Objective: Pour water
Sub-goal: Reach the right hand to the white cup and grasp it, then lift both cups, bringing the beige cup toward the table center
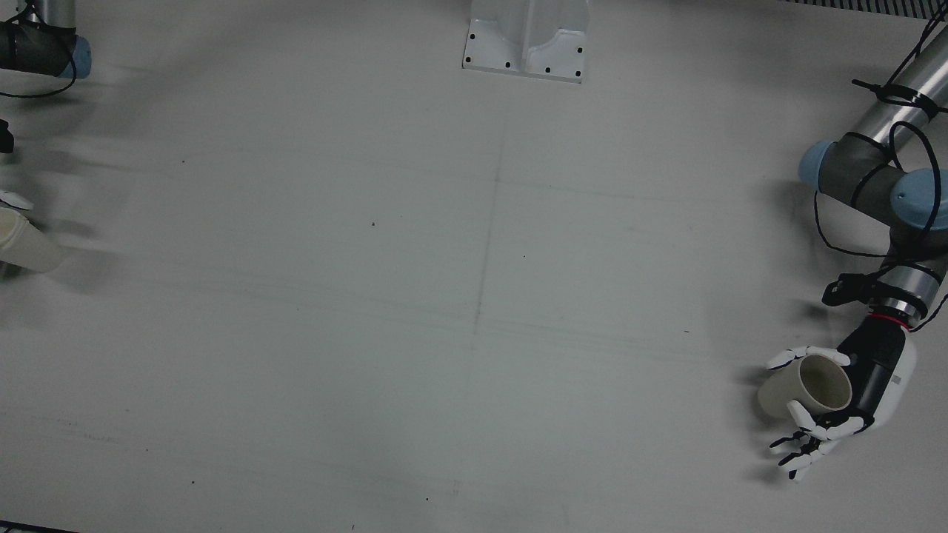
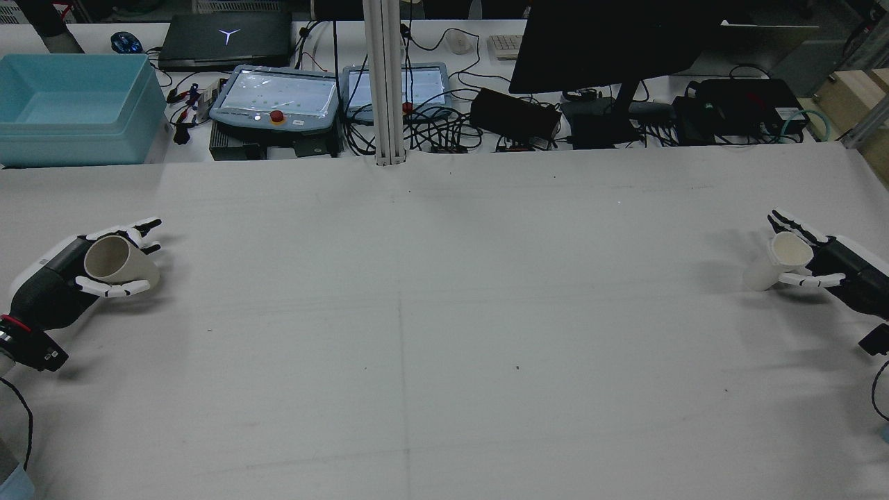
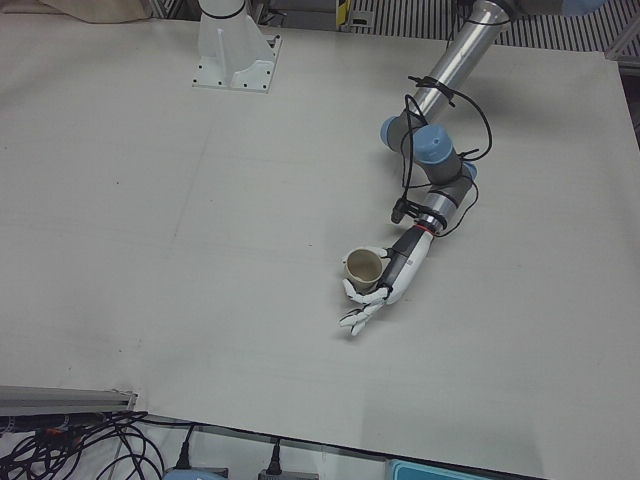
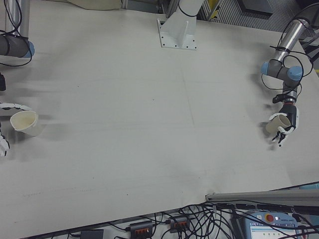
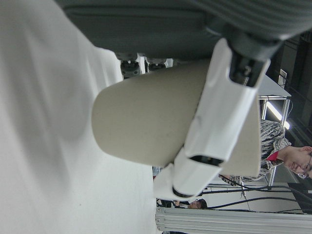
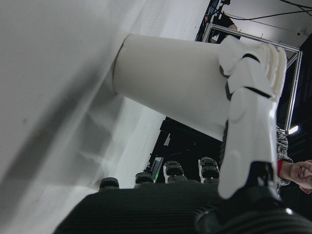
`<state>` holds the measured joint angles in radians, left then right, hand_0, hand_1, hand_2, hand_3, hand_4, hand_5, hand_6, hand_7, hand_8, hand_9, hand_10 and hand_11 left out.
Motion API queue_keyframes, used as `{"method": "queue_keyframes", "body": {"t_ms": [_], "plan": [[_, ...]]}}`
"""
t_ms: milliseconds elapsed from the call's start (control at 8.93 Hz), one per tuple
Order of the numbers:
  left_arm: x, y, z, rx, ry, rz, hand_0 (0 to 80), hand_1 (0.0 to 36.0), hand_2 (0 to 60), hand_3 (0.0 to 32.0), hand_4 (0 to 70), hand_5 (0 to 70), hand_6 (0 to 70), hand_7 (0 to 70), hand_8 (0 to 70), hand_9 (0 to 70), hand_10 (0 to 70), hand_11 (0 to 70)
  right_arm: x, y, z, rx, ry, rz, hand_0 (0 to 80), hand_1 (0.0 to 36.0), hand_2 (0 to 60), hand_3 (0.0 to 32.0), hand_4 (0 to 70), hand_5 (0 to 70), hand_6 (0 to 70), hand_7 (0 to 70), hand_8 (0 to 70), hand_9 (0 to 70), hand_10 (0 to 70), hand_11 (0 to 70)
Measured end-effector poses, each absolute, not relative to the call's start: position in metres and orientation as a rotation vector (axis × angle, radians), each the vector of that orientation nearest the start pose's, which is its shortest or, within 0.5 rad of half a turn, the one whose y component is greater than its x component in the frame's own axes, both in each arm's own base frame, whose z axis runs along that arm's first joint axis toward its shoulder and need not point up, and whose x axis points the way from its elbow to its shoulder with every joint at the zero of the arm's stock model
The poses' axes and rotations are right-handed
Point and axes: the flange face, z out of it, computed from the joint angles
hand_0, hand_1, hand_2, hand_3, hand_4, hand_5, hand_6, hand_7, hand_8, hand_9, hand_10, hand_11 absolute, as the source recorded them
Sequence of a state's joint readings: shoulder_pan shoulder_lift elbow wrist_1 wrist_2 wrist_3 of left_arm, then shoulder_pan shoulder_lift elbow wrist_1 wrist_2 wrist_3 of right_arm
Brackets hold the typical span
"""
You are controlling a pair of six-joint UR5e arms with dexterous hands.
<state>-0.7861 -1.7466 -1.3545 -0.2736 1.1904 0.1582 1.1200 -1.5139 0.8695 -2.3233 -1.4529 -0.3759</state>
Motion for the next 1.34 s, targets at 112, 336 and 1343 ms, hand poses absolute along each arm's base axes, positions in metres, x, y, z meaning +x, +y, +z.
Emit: {"method": "queue_keyframes", "body": {"t_ms": [112, 336, 1343], "plan": [[0.289, -0.53, 0.673, -0.367, 2.218, -1.759, 80.0, 36.0, 60.0, 0.0, 60.4, 70.0, 16.9, 14.5, 10.0, 4.5, 11.6, 20.5, -0.072, -0.473, 0.898, -0.033, 2.822, -2.206, 59.5, 30.6, 24.2, 0.0, 0.3, 8.9, 15.8, 15.7, 2.1, 1.7, 0.0, 0.0], [0.287, -0.529, 0.675, -0.371, 2.216, -1.765, 80.0, 36.0, 60.0, 0.0, 59.9, 70.0, 16.8, 14.2, 9.9, 4.4, 11.6, 20.5, -0.083, -0.476, 0.893, -0.037, 2.839, -2.19, 61.4, 32.9, 31.1, 0.0, 6.6, 10.3, 21.1, 26.0, 3.8, 4.2, 0.0, 0.0], [0.287, -0.528, 0.674, -0.394, 2.22, -1.769, 80.0, 36.0, 60.0, 0.0, 62.2, 70.0, 17.3, 14.7, 9.9, 4.3, 11.6, 20.4, -0.134, -0.494, 0.847, -0.071, 2.789, -2.105, 80.0, 36.0, 60.0, 0.0, 26.6, 26.5, 68.6, 70.0, 63.7, 70.0, 11.1, 19.8]]}}
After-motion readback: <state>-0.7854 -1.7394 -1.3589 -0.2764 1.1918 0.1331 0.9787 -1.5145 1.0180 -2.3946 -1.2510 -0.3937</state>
